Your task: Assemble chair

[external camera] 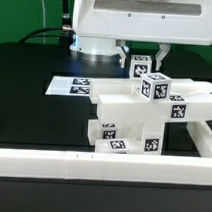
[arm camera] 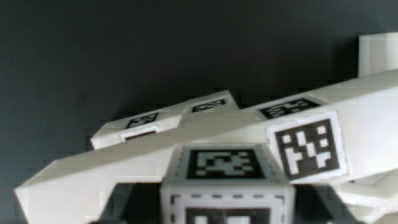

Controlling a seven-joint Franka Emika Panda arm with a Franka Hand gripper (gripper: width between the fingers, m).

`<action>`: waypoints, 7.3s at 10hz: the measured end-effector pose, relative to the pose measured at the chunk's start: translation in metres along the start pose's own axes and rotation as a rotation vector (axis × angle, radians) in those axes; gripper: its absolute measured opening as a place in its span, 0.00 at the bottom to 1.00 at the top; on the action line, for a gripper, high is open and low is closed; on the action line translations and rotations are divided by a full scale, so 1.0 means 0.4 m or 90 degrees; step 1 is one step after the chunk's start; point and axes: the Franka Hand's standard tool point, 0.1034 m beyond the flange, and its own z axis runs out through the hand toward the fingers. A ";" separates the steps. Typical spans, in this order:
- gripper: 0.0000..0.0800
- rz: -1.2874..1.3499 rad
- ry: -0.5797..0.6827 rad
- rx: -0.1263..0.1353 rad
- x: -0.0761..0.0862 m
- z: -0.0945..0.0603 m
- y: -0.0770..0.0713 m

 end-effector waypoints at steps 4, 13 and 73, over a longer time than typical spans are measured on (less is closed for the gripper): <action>0.36 0.203 0.000 0.000 0.000 0.000 -0.002; 0.36 0.564 0.017 0.054 0.020 -0.001 -0.001; 0.81 0.510 0.006 0.042 0.030 0.015 0.012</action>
Offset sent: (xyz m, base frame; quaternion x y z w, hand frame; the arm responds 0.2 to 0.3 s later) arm 0.0000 0.0000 0.0000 0.0000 0.0000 0.1938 0.9810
